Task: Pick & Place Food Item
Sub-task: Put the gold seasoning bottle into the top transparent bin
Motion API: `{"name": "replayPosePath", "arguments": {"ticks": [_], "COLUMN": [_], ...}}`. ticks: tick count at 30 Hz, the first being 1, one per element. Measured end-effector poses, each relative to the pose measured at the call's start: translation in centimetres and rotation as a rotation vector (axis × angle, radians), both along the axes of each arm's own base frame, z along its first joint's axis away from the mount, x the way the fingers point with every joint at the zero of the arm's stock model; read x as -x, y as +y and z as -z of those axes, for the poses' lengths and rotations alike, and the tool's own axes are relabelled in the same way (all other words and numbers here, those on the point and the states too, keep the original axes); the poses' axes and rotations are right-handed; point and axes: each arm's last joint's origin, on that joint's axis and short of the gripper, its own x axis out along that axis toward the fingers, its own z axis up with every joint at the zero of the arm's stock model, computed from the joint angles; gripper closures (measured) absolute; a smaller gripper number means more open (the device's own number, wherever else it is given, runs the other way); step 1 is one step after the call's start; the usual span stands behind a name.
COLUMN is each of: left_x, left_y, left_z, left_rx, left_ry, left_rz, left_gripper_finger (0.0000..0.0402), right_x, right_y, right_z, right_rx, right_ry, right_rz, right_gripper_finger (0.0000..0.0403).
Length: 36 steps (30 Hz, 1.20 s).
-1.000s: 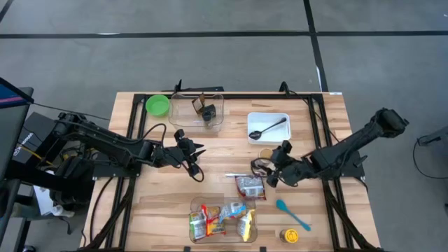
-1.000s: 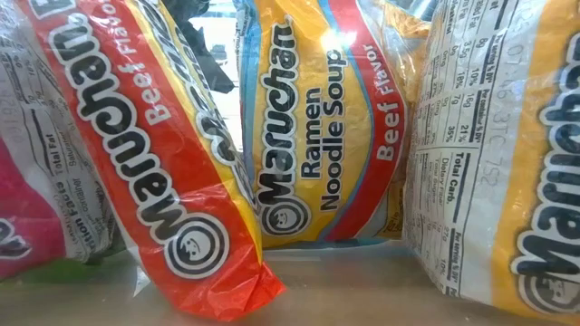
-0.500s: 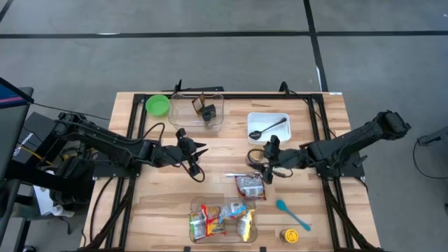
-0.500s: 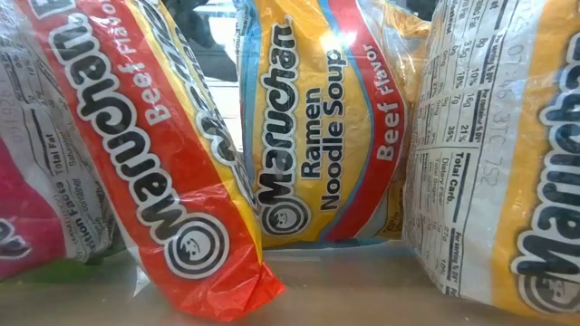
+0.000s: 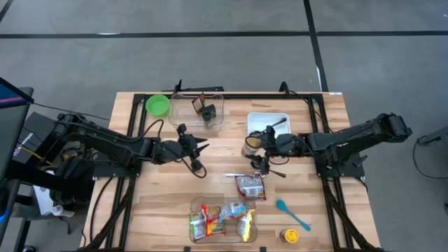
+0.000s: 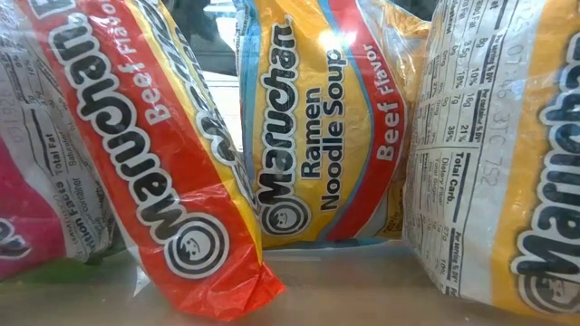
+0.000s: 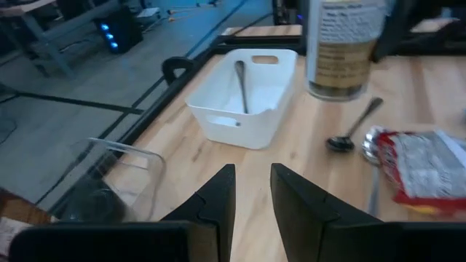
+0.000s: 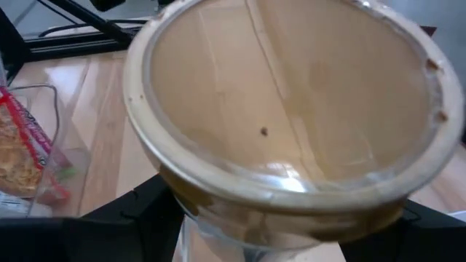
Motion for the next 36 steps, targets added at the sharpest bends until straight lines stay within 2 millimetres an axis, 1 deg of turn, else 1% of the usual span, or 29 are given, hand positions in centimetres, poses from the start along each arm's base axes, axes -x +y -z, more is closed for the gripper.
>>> {"name": "replayPosePath", "arguments": {"ticks": [4,6,10,12,17,21,26,32,36], "left_x": [-0.2,-0.2,-0.3,-0.4,-0.6,-0.6,-0.5,-0.5,-0.4], "left_y": [1.4,2.2,3.5,3.9,4.4,4.3,4.3,3.7,3.1], "left_z": [-0.1,-0.1,-0.1,-0.1,0.1,0.1,0.2,0.4,0.6], "left_rx": [0.004,0.008,0.021,0.048,0.122,0.112,0.112,0.153,0.199], "left_ry": [-0.012,-0.019,-0.019,-0.015,-0.006,0.010,0.018,0.022,0.051], "left_rz": [-0.055,-0.088,-0.120,-0.083,0.043,0.076,0.078,0.085,0.177], "left_gripper_finger": [0.0320,0.0320,0.0320,0.0320,0.0320,0.0320,0.0320,0.0320,0.0320], "right_x": [-0.8,-1.6,-2.6,-2.9,-4.3,-5.7,-7.4,-9.3,-10.4], "right_y": [-1.0,-1.5,-2.7,-3.5,-5.0,-5.8,-6.0,-5.3,-4.7], "right_z": [0.6,1.0,2.1,2.5,2.5,2.6,2.6,2.4,2.3], "right_rx": [0.012,0.019,0.011,-0.006,-0.048,-0.075,-0.066,-0.073,-0.070], "right_ry": [0.012,-0.013,0.006,0.033,0.037,0.066,0.123,0.158,0.175], "right_rz": [-0.028,-0.049,-0.070,-0.071,-0.093,-0.129,-0.150,-0.207,-0.231], "right_gripper_finger": [0.0126,0.0126,0.0126,0.0126,0.0126,0.0126,0.0126,0.0126,0.0126]}}
